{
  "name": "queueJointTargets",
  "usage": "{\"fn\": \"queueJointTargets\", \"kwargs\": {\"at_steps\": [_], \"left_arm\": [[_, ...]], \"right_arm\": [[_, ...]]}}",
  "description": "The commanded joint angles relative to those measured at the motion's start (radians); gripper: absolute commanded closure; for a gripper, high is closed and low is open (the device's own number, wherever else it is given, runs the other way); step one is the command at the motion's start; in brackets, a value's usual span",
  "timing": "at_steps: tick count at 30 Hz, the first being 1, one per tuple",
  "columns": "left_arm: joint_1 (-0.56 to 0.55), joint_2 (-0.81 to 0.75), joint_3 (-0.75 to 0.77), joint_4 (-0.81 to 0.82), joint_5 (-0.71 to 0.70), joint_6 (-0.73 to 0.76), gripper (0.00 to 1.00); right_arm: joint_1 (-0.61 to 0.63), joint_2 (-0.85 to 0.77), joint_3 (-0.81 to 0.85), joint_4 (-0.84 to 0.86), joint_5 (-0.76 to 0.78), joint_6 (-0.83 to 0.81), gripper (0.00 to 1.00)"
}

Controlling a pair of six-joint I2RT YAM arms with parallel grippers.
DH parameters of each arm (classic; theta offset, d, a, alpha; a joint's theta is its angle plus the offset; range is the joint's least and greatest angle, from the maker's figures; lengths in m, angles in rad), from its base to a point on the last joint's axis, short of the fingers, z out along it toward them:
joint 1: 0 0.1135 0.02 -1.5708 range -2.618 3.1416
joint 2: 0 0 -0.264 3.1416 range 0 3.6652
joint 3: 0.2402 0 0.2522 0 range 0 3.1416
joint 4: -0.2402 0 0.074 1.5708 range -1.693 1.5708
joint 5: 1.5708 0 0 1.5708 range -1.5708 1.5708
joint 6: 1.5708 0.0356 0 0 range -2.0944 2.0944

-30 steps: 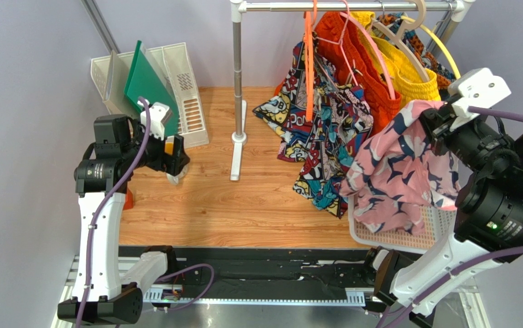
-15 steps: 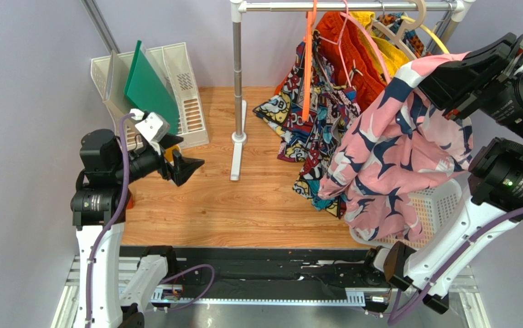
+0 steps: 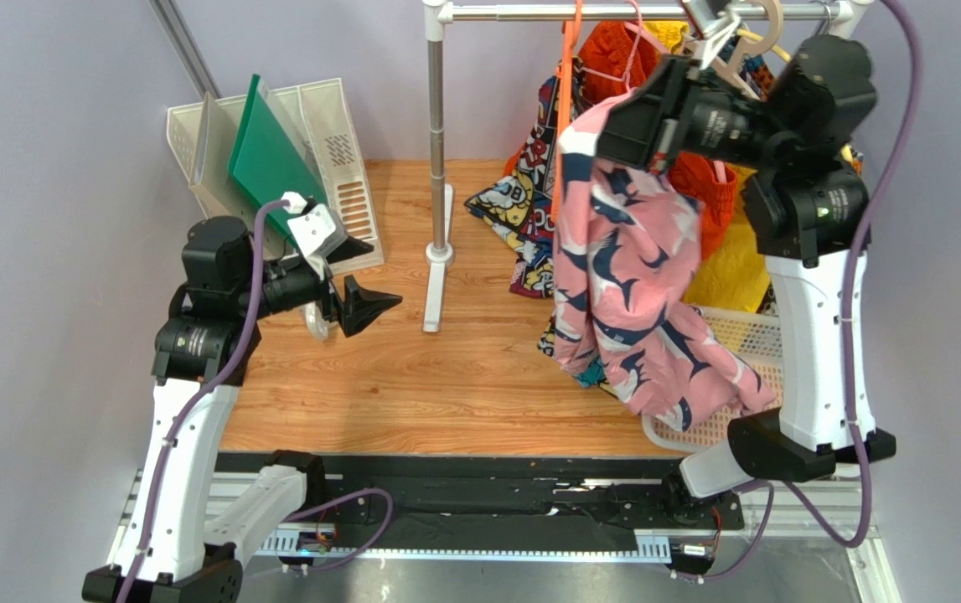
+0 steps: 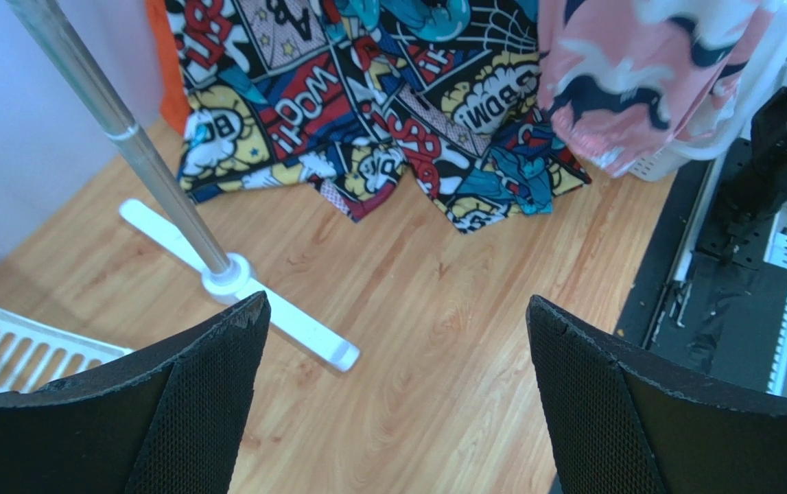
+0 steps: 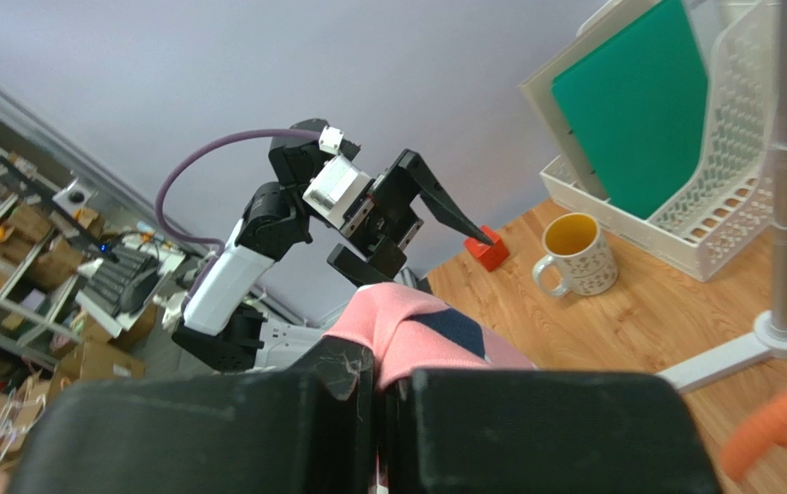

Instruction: Place the shorts on the hanger

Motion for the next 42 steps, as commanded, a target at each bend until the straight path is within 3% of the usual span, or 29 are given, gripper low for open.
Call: {"fn": "queueJointTargets", "kwargs": {"at_steps": [1,4,7,12,17,18,22,23,24,26,29,30,31,34,39,42], "left_arm": [[-0.005,-0.075,-0.041,0.09,-0.001,0.002,0.02],[-0.005,-0.108,-0.069,0.124,-0.027,-0.054,0.02],[-0.005,-0.122,-0.086,0.118,-0.024,-0.092,0.02],[-0.003,-0.145,-0.139,0.122,-0.047,-0.172,0.02],[-0.002,-0.174,-0.168,0.028,-0.078,-0.071,0.02],[0.001,-0.181,-0.173,0.014,-0.105,-0.049,0.02],[0.006,-0.162,-0.172,-0.089,-0.147,0.079,0.02],[0.004,-0.152,-0.162,-0.115,-0.156,0.104,0.02],[0.006,-0.123,-0.156,-0.138,-0.165,0.124,0.02],[0.006,-0.096,-0.144,-0.186,-0.19,0.158,0.02],[0.006,-0.047,-0.12,-0.242,-0.195,0.198,0.02],[0.006,-0.024,-0.116,-0.252,-0.195,0.201,0.02],[0.006,-0.016,-0.112,-0.265,-0.198,0.201,0.02],[0.006,0.007,-0.115,-0.266,-0.207,0.173,0.03],[0.05,0.053,-0.119,-0.267,-0.201,0.123,0.04],[0.095,0.059,-0.115,-0.278,-0.165,0.127,0.04]], "right_arm": [[0.209,-0.004,0.145,-0.107,0.161,-0.183,1.0],[0.374,0.03,0.21,-0.159,0.251,-0.28,1.0],[0.468,0.076,0.263,-0.109,0.311,-0.322,1.0],[0.521,0.174,0.302,-0.037,0.3,-0.276,1.0],[0.532,0.155,0.227,-0.123,0.305,-0.393,1.0],[0.524,0.129,0.183,-0.181,0.322,-0.471,1.0],[0.498,-0.104,-0.263,-0.242,0.45,-0.69,1.0],[0.49,-0.155,-0.472,-0.247,0.487,-0.711,1.0],[0.466,-0.251,-0.565,-0.265,0.536,-0.77,0.98],[0.438,-0.321,-0.81,-0.29,0.593,-0.869,0.9],[0.375,-0.39,-0.98,-0.348,0.621,-0.998,0.5],[0.349,-0.398,-1.053,-0.362,0.647,-1.025,0.24],[0.348,-0.402,-1.078,-0.37,0.664,-1.062,0.13],[0.348,-0.401,-1.103,-0.422,0.675,-1.17,0.0],[0.445,-0.347,-1.013,-0.509,0.61,-1.207,0.0],[0.55,-0.336,-0.982,-0.468,0.593,-1.21,0.0]]}}
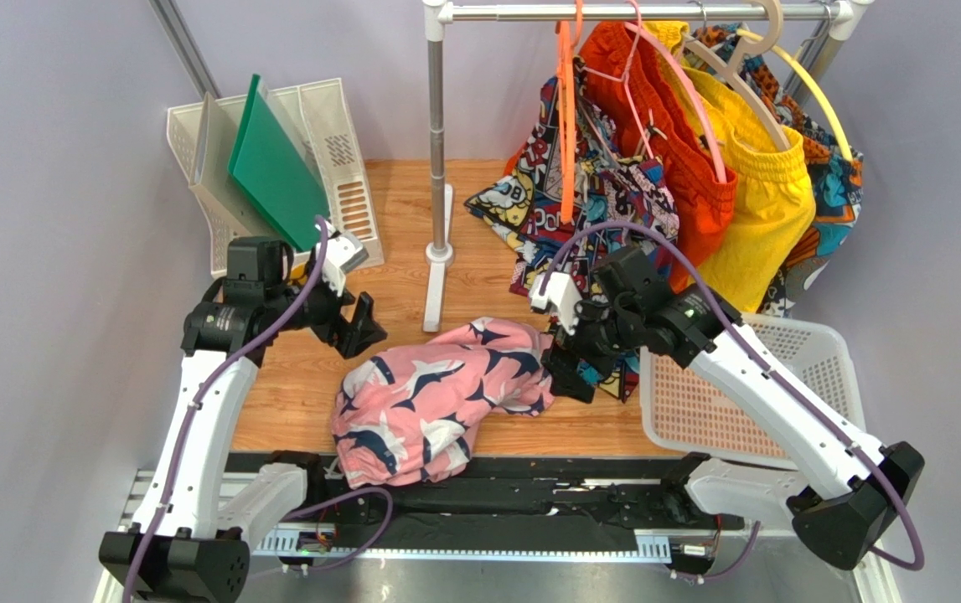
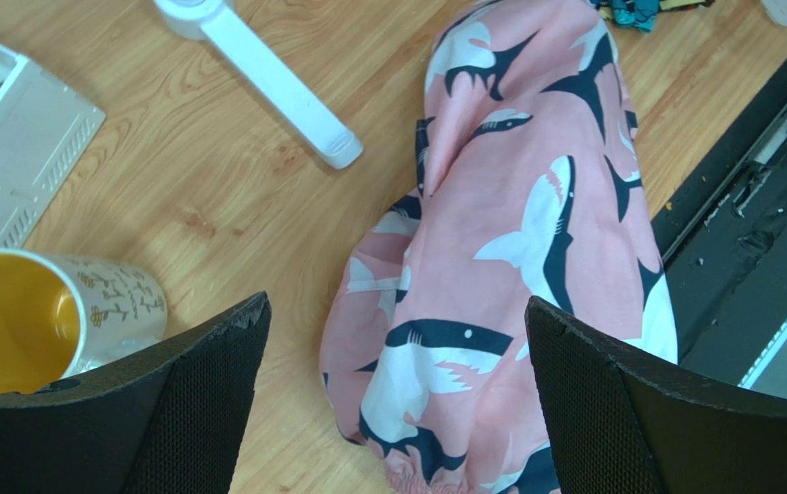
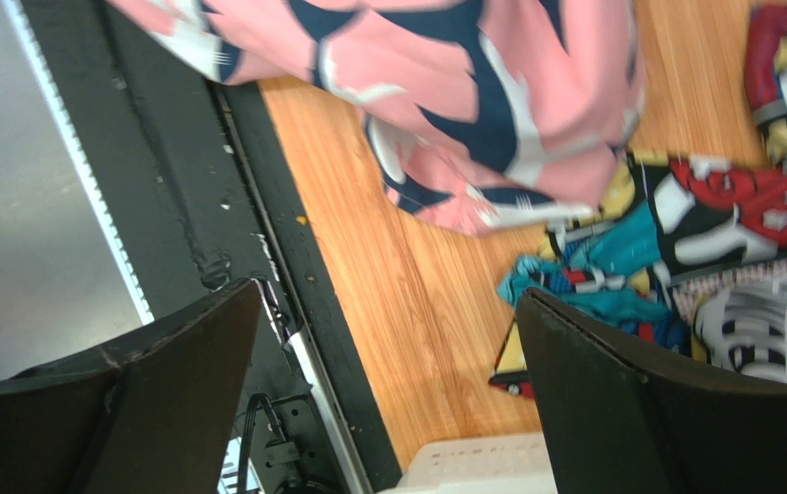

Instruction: Place the shorts on the hanger

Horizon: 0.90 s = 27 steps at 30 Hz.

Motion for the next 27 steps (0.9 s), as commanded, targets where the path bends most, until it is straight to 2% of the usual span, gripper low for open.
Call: {"fn": "queueJointTargets", "kwargs": {"at_steps": [1,6,10,16,23,24,26,27], "left_arm": [[0.057,0.004,0.042,-0.017,0.048,-0.01,0.04],[0.075,0.029,0.055,-0.025,0.065,-0.076,0.04],[0.123,0.038,0.065,-0.054,0.053,-0.102,0.05],[0.129,0.007,0.046,-0.091,0.022,-0.116,0.05],[0.127,-0.019,0.048,-0.107,0.01,-0.116,0.05],[0.129,-0.017,0.049,-0.106,0.008,-0.115,0.05],[0.127,-0.013,0.049,-0.103,0.008,-0.115,0.06],[0.127,-0.007,0.051,-0.103,0.01,-0.113,0.06]], "right_arm": [[0.129,0.041,0.094,0.032,-0.037,-0.081,0.0],[0.4,0.187,0.191,0.097,0.066,-0.176,0.0],[0.616,0.262,0.167,0.271,0.152,-0.285,0.03],[0.735,0.409,0.182,0.431,0.161,-0.359,0.12],[0.763,0.534,0.121,0.559,0.23,-0.406,0.2],[0.763,0.54,0.09,0.58,0.247,-0.406,0.24],[0.761,0.548,0.072,0.641,0.319,-0.408,0.44],[0.761,0.543,0.084,0.652,0.365,-0.4,0.58]]}}
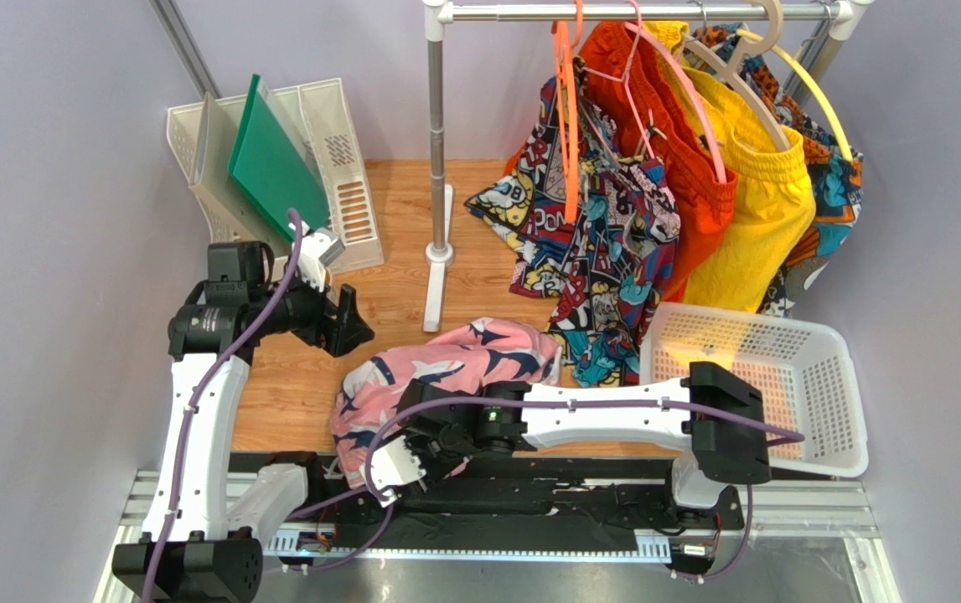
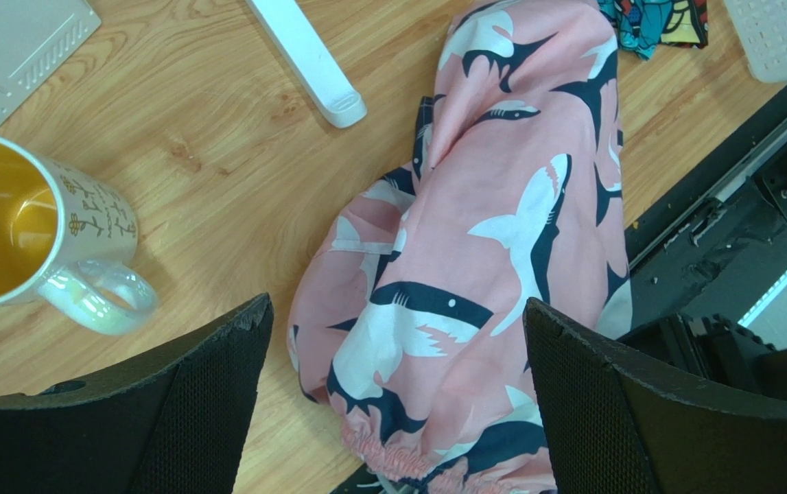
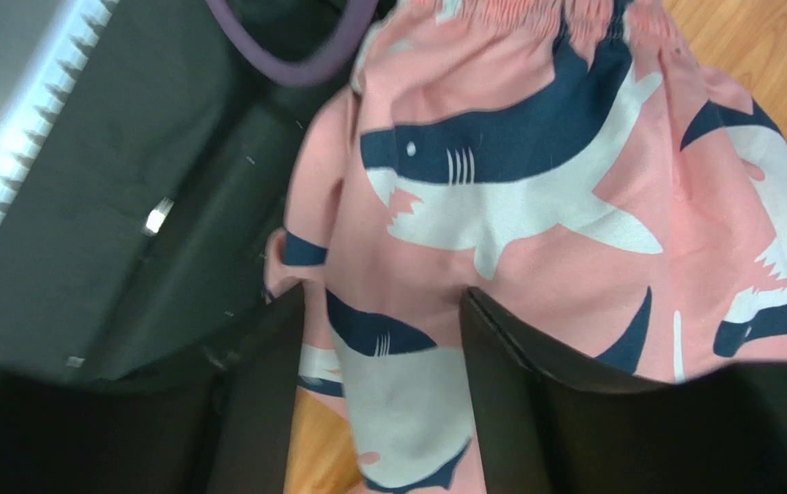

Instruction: Place the shorts on the hanger

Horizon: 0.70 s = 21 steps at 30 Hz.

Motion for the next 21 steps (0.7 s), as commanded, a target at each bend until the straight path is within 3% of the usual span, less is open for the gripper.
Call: {"fn": "queueJointTargets", "kwargs": {"at_steps": [1,2,9,16,19,20,21], "left_arm": [[0.008,0.005,0.023,0.0,0.002,-0.013,0.06],[0.006,0.008,0.025,-0.002,0.004,-0.01,0.07],[0.006,0.025,0.021,-0.003,0.005,0.044,0.09],[0.006,0.078,0.029,0.012,0.039,0.099,0.1],[0.008,0.091,0.02,-0.005,0.076,0.156,0.1],[0.006,0.091,0.008,-0.012,0.088,0.177,0.1],[0.003,0.091,0.0,-0.032,0.111,0.229,0.1]], "right_arm": [[-0.003,-0.018,0.0,0.137,0.146,-0.014,0.89],[-0.011,-0.035,0.013,0.126,0.155,0.009,1.0],[-0.16,-0.305,0.105,-0.153,0.112,0.087,1.0],[-0.566,-0.541,-0.182,-0.256,0.003,0.023,1.0],[-0.658,-0.564,-0.294,-0.252,-0.023,0.02,1.0],[-0.666,-0.56,-0.308,-0.256,-0.021,0.029,0.95],[-0.669,-0.555,-0.332,-0.264,-0.028,0.037,0.76]]}}
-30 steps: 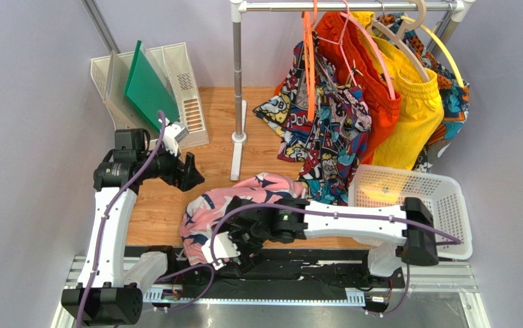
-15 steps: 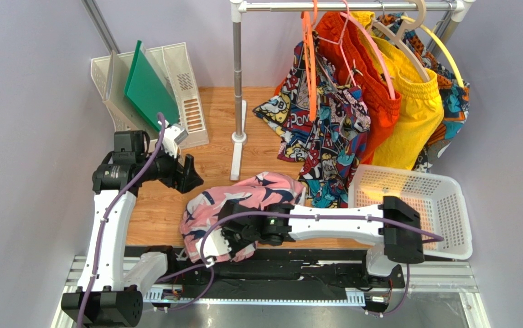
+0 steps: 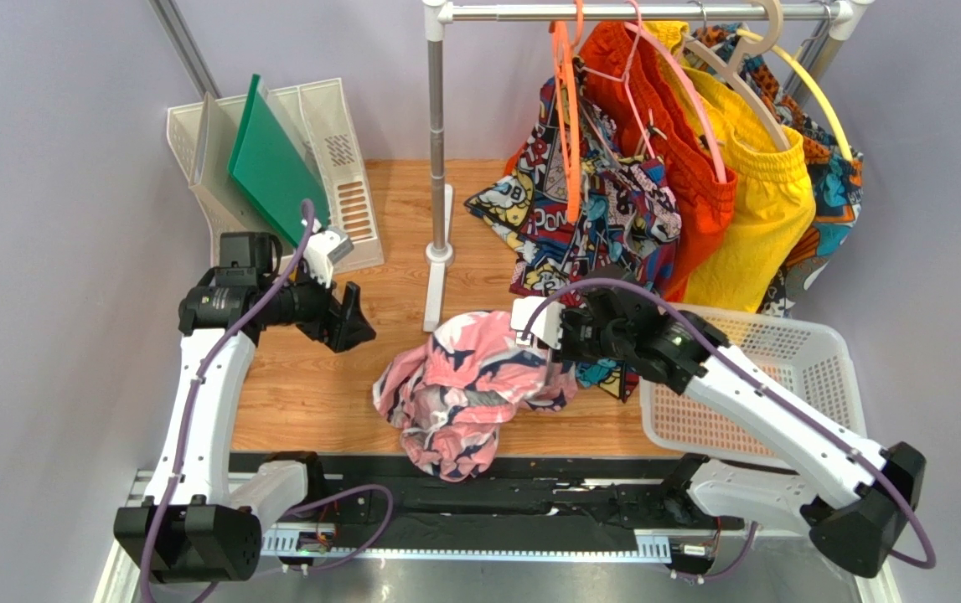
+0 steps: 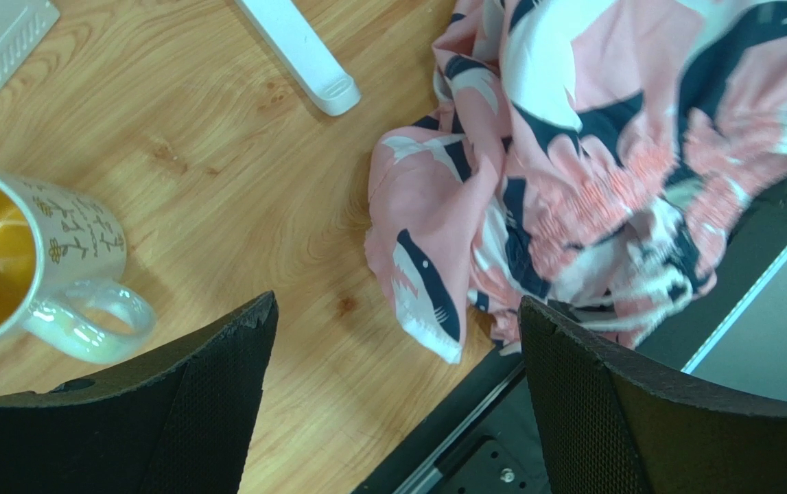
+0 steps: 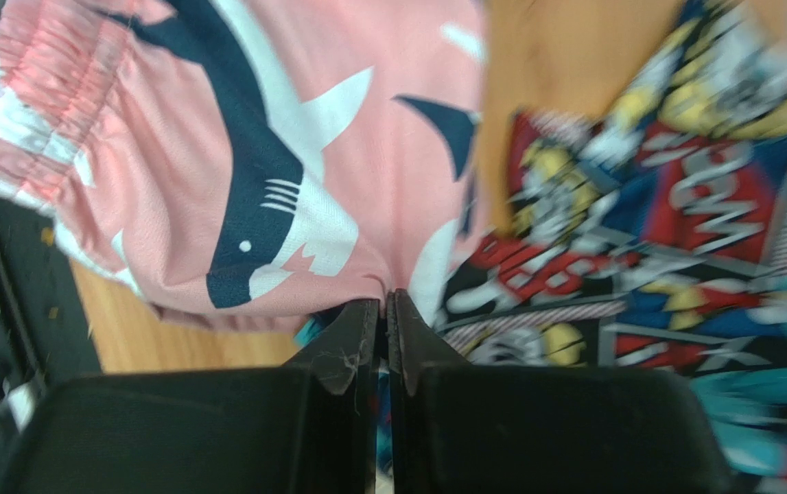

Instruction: Place the shorts on the hanger

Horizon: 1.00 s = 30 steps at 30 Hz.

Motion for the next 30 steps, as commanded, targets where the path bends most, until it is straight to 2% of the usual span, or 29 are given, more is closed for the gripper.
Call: {"fn": "queueJointTargets", "kwargs": {"at_steps": [1,3,6,11,15,18,23,25,26,27,28,29,30], "left_arm": [[-0.002,-0.005,-0.006,-0.034,0.086,0.166,0.1],[-0.011,-0.016,-0.025,-0.045,0.066,0.199,0.1],[-0.014,-0.019,-0.029,-0.065,0.049,0.229,0.1],[-0.016,-0.024,-0.032,-0.069,0.052,0.223,0.1],[-0.014,-0.039,-0.043,-0.056,0.056,0.207,0.1],[-0.014,-0.048,-0.048,-0.054,0.06,0.198,0.1],[-0.014,-0.085,-0.07,-0.054,0.053,0.201,0.09],[-0.016,-0.113,-0.078,-0.045,0.052,0.2,0.09],[-0.016,-0.117,-0.081,-0.045,0.053,0.204,0.09],[-0.014,-0.128,-0.081,-0.049,0.055,0.215,0.09],[-0.014,-0.13,-0.081,-0.058,0.055,0.23,0.09],[-0.016,-0.131,-0.078,-0.089,0.053,0.279,0.09],[-0.017,-0.13,-0.075,-0.115,0.052,0.325,0.1]], "right_arm": [[-0.037,0.039,-0.097,-0.073,-0.066,0.015,0.61],[-0.037,0.017,-0.118,-0.064,-0.12,0.035,0.26],[-0.003,-0.041,-0.127,-0.036,-0.194,0.049,0.12],[0.126,-0.101,-0.159,-0.005,-0.263,0.096,0.09],[0.313,-0.155,-0.316,0.201,-0.127,0.057,0.06],[0.379,-0.121,-0.384,0.341,-0.044,0.017,0.04],[0.391,0.005,-0.422,0.531,0.077,-0.046,0.04],[0.391,0.067,-0.436,0.607,0.133,-0.065,0.14],[0.391,0.083,-0.434,0.626,0.148,-0.06,0.24],[0.391,0.097,-0.413,0.639,0.226,-0.057,0.53],[0.391,0.101,-0.393,0.631,0.249,-0.053,0.69],[0.387,0.091,-0.369,0.58,0.28,-0.033,1.0],[0.376,0.075,-0.295,0.541,0.285,-0.016,1.0]]}}
